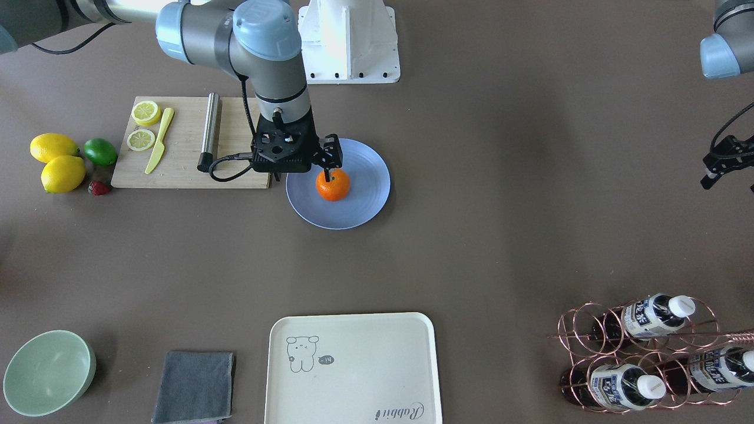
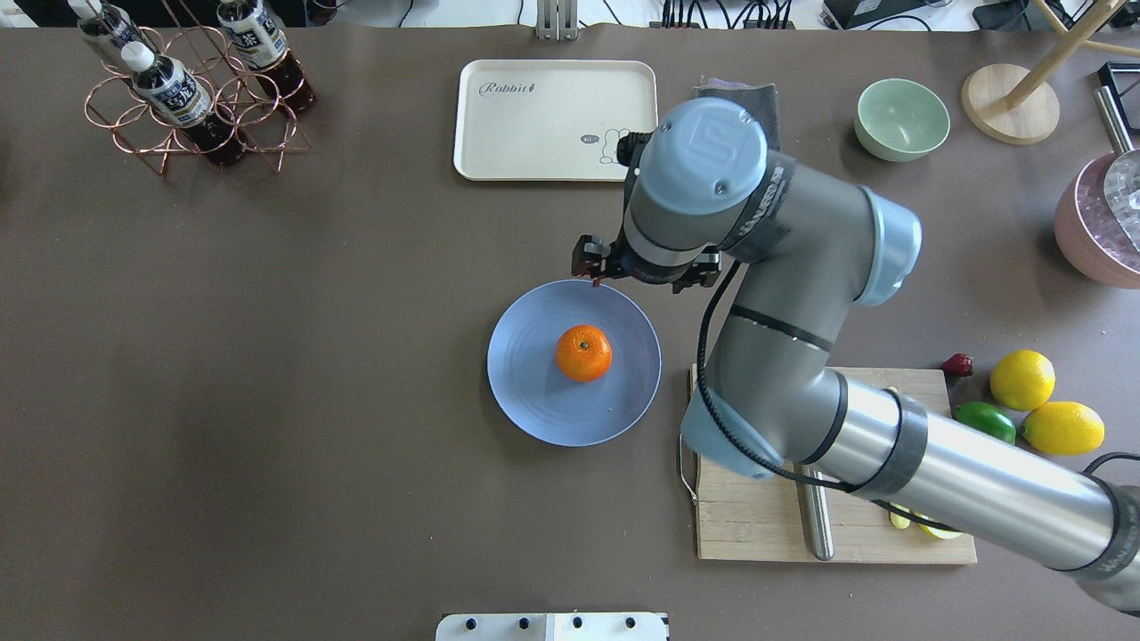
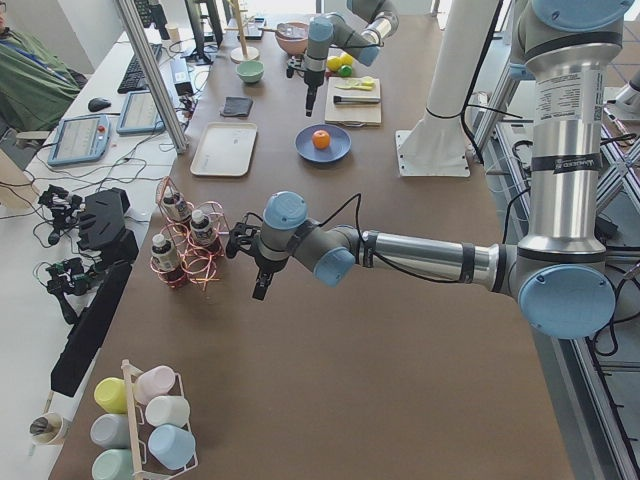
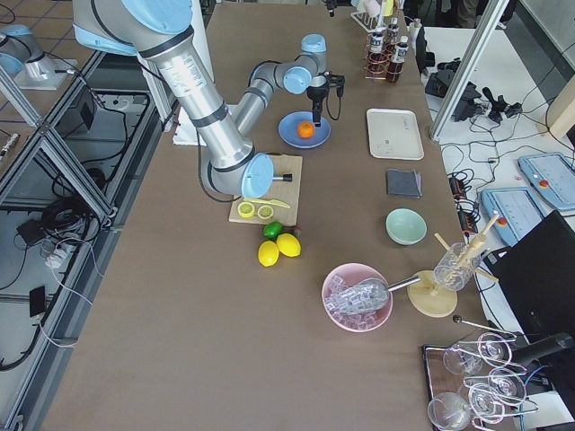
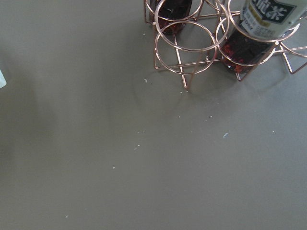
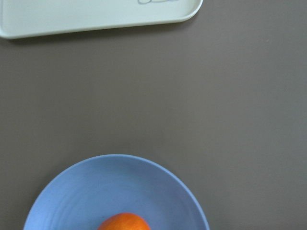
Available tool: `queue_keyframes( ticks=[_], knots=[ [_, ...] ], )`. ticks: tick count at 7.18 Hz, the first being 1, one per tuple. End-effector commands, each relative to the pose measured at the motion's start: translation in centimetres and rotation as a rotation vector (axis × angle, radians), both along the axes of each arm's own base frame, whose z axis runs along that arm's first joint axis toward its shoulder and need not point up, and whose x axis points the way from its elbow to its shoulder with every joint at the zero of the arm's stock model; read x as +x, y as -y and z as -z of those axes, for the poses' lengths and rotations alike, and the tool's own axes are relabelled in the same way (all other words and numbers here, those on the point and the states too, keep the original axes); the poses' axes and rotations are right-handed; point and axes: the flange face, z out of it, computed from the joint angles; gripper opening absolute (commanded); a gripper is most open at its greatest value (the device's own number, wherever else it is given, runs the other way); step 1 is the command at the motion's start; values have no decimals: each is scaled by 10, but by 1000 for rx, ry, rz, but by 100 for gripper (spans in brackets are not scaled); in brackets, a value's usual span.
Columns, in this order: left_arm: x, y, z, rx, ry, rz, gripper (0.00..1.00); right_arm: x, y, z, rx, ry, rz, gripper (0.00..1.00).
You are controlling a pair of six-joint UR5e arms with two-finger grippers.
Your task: Pick orange to plate
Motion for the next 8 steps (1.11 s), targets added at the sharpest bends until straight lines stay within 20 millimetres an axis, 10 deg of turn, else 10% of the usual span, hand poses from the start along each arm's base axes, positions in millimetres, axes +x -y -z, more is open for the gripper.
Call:
queue_keyframes(
  ticks=[1,4,7,8],
  knots=[
    [-69,-8,-25,33,87,-70,98,135,48,-46,30,-3,77,100],
    [-107,-25,-38,6,41,-118,98,322,74,-186,93,-25,191,100],
    [-106,-32,-48,-23,16,-124,98,504,8,-362,124,-88,263,100],
    [-106,-33,-62,-51,11,-125,98,531,-12,-407,89,-83,260,100]
  ],
)
